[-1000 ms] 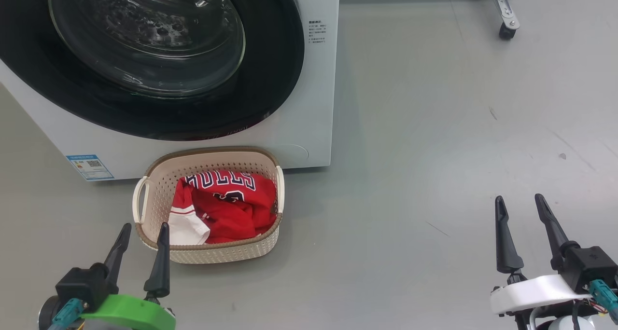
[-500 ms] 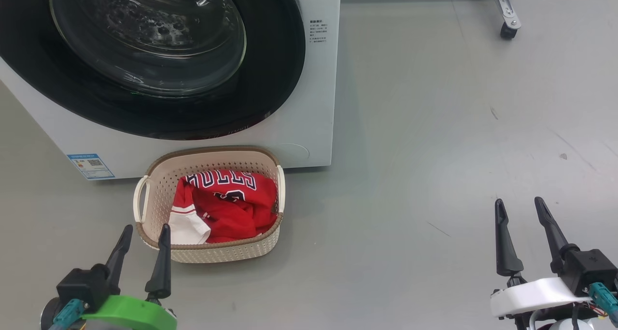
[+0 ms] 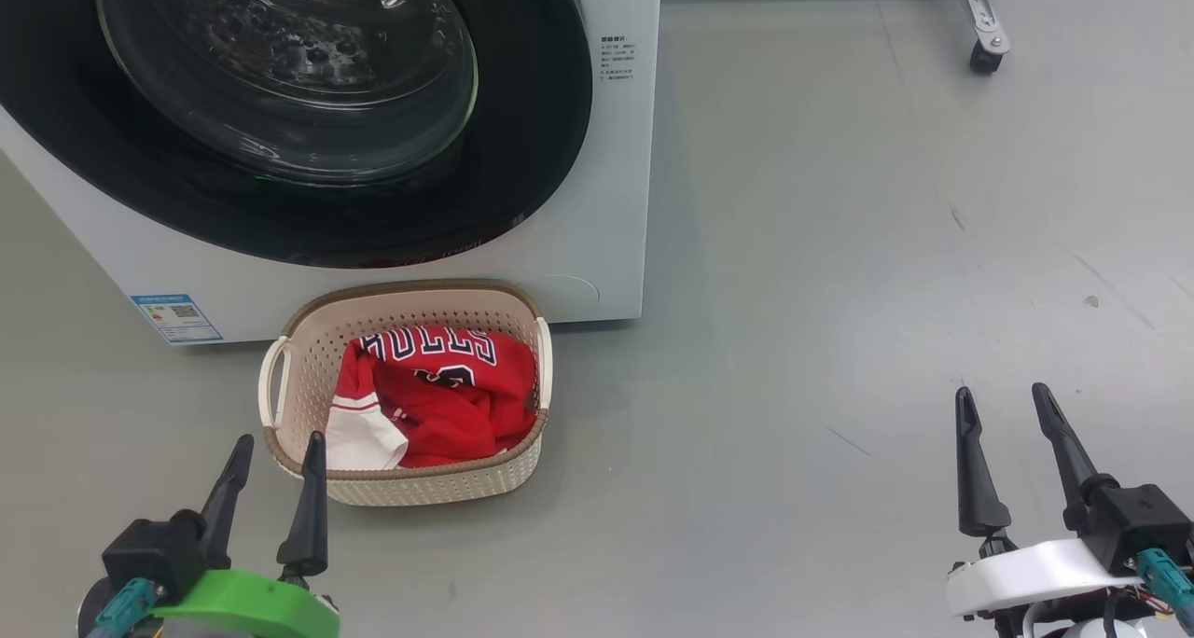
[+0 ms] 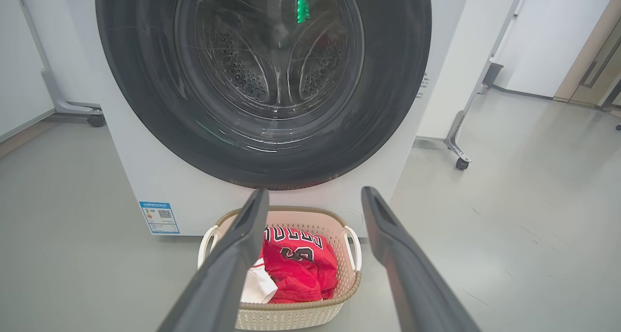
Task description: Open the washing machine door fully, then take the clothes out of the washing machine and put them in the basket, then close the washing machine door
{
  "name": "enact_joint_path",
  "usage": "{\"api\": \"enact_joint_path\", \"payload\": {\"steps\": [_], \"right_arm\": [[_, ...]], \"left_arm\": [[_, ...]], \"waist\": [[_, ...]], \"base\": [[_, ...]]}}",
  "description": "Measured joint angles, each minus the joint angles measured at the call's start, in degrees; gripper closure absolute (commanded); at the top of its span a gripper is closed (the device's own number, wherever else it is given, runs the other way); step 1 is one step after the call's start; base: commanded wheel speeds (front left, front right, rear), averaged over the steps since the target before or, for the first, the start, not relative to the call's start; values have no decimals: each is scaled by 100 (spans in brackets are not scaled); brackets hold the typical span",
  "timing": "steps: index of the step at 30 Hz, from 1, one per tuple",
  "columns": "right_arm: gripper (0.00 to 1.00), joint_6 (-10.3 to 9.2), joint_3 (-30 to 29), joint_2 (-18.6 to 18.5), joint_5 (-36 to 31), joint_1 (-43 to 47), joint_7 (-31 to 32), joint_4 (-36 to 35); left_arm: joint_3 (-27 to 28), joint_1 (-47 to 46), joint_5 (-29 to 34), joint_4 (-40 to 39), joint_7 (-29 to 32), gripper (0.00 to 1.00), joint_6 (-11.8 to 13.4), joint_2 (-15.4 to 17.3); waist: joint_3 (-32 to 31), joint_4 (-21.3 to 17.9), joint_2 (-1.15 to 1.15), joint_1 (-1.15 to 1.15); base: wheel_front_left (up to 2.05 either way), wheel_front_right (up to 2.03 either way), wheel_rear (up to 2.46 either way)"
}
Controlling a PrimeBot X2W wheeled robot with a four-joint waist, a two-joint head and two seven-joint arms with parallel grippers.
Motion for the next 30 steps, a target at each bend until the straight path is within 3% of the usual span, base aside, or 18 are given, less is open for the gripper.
{"api": "enact_joint_path", "payload": {"steps": [30], "right_arm": [[0,93,-71,53,-81,2,1,-21]], "left_arm": [[30,0,-92,73,0,0,0,3]], "waist": [[-2,35,0,0]], "base": [[0,0,0]]}}
